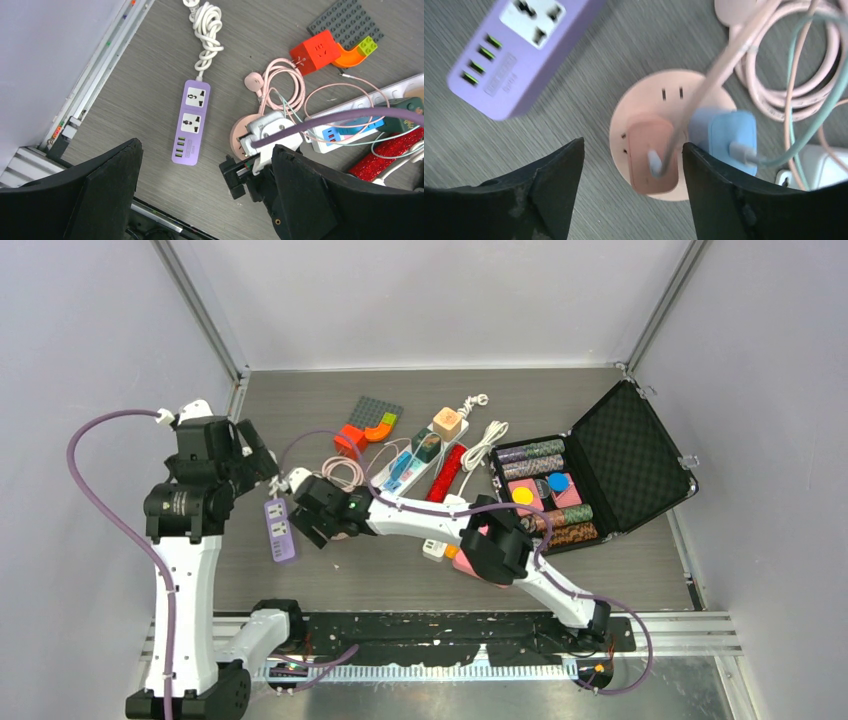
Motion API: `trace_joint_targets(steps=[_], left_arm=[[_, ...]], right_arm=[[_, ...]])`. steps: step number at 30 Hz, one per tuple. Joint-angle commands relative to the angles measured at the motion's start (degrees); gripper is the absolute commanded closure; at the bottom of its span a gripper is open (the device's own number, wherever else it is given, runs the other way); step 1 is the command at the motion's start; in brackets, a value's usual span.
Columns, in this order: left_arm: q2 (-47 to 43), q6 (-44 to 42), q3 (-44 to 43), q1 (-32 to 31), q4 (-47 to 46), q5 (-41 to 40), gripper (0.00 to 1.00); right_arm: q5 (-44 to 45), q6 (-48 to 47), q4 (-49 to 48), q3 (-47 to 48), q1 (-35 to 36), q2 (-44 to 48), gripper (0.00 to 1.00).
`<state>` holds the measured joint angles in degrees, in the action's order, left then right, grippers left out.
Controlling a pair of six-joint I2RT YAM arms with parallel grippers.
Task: Insert the plug
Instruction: Insert the plug into the socket.
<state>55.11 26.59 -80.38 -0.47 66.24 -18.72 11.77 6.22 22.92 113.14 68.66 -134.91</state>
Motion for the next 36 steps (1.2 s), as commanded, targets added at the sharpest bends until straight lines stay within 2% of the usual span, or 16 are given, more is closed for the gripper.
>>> trace_joint_targets(steps=[1, 5, 9, 14, 17, 19, 23, 27, 31, 34, 36], left_arm=[[-0.91, -2.27, -4.1, 0.21, -1.29, -2.49, 0.0], [-1.12, -2.91, -6.06, 0.21, -0.41, -3.65, 0.0], [-2.26, -3.89, -6.39, 0.21, -0.95, -3.44, 0.0], [-4.09, -6.6, -4.86, 0.21, -3.25, 2.17, 0.0], [-3.5, -8.6, -4.29, 0.21, -3.47, 5.74, 0.0], [-3.46, -9.87, -3.22, 0.21, -4.18, 10.26, 0.0], [-4.87, -10.48, 1.74, 0.21, -9.88, 25.68, 0.0], [-4.9, -9.91, 6.36, 0.12, -14.31, 39.51, 0.01], [-5.68, -8.47, 12.77, -5.77, -18.95, 41.56, 0.03], [-6.39, -5.55, 17.67, -11.13, -23.08, 40.59, 0.04], [-7.06, -2.11, 21.5, -14.97, -26.95, 39.61, 0.05]], right_arm=[[0.5, 3.44, 16.54, 17.64, -1.23, -1.88, 0.21], [-3.45, 5.68, 16.47, 18.43, -2.46, 1.13, 0.11], [-5.02, 6.51, 16.19, 14.7, -3.04, 6.56, 0.1], [-5.05, 6.5, 12.69, 0.85, -3.69, 18.27, 0.12], [0.68, 6.85, 10.17, -7.37, -3.85, 27.81, 0.14], [5.72, 7.19, 9.14, -13.13, -4.2, 33.17, 0.14], [12.06, 11.35, 9.87, -23.66, -7.73, 42.32, 0.14], [8.72, 18.57, 11.56, -35.45, -16.05, 50.62, 0.15], [4.99, 21.55, 14.58, -46.01, -22.65, 57.45, 0.14], [4.75, 21.84, 16.61, -50.89, -24.23, 62.31, 0.03], [4.64, 24.17, 16.69, -55.08, -25.14, 65.51, 0.01]])
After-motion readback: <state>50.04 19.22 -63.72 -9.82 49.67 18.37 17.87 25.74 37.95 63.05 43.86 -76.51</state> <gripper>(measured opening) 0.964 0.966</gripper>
